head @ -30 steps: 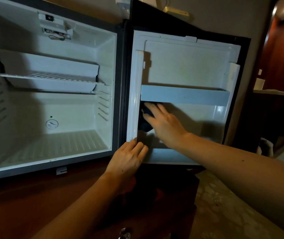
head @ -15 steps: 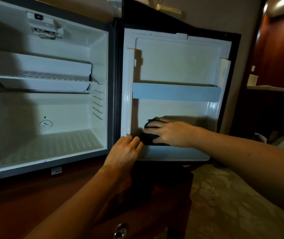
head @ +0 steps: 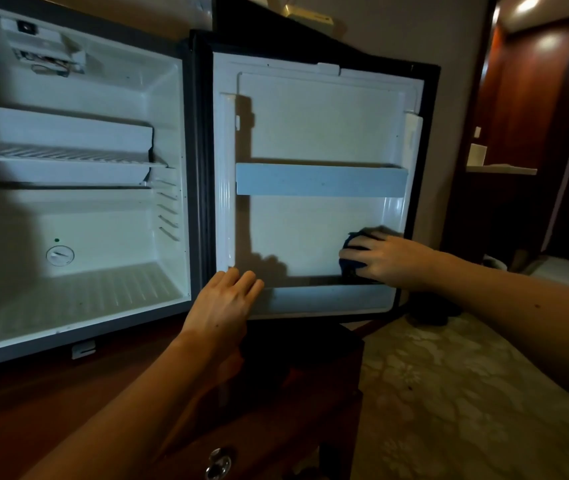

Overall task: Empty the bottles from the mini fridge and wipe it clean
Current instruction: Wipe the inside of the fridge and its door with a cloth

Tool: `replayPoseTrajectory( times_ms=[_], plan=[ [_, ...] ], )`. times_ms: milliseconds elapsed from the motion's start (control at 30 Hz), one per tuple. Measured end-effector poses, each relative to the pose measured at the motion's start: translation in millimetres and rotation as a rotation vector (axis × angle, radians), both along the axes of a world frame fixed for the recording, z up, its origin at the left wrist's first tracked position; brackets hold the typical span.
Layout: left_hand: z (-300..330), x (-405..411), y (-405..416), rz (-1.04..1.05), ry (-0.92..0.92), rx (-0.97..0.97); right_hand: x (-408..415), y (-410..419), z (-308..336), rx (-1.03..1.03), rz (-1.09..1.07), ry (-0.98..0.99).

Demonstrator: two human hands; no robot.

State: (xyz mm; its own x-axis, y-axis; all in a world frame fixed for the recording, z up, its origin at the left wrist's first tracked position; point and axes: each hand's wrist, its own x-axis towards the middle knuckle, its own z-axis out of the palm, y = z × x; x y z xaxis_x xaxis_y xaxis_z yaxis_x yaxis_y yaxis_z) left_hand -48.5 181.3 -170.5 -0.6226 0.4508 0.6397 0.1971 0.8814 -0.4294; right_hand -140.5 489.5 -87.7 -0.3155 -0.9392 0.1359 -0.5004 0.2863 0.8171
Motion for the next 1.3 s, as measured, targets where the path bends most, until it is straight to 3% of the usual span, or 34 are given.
replayPoseTrajectory(
  times_ms=[167, 300, 467, 567, 667, 800, 967, 1067, 1167, 1233, 1300],
  plan=[
    [-0.7, 0.4, 2.1, -0.010, 0.052, 0.014, 8.5, -1.3, -8.0, -0.199, -0.100, -0.011],
    [-4.2, 3.8, 3.6, -0.004, 0.086, 0.042, 20.5, -5.8, -9.4, -0.578, -0.188, -0.272],
    [-6.4, 12.9, 9.2, 0.100, 0.048, 0.123, 32.7, -8.4, -3.8, -1.069, -0.105, -0.482],
    [-8.5, 30.2, 30.7, 0.071, 0.037, 0.322, 53.7, -12.3, 0.3, -1.346, -0.135, -0.740],
    [-5.7, 51.6, 75.1, -0.252, -0.172, 0.699, 76.3, -18.5, -7.8, -1.594, -0.128, -1.098],
    [-1.3, 55.6, 133.3, -0.642, -0.408, 1.035, 100.5, -32.3, -33.0, -1.930, -0.090, -1.404],
    [-6.4, 45.1, 156.0, -0.560, -0.261, 1.093, 112.8, -35.3, -56.5, -2.268, 0.050, -1.825],
    [-13.0, 45.1, 161.4, -0.448, -0.164, 1.112, 119.3, -37.9, -71.8, -2.354, 0.051, -1.967],
    [-22.9, 43.7, 163.6, -0.327, -0.060, 1.061, 129.8, -38.7, -86.7, -2.254, 0.158, -2.251],
    [-28.4, 43.7, 163.4, -0.297, -0.102, 1.017, 134.6, -36.9, -94.1, -2.203, 0.263, -2.377],
    [-33.8, 48.8, 164.0, -0.312, -0.210, 0.898, 134.7, -36.8, -100.8, -2.296, 0.300, -2.314]
  ],
)
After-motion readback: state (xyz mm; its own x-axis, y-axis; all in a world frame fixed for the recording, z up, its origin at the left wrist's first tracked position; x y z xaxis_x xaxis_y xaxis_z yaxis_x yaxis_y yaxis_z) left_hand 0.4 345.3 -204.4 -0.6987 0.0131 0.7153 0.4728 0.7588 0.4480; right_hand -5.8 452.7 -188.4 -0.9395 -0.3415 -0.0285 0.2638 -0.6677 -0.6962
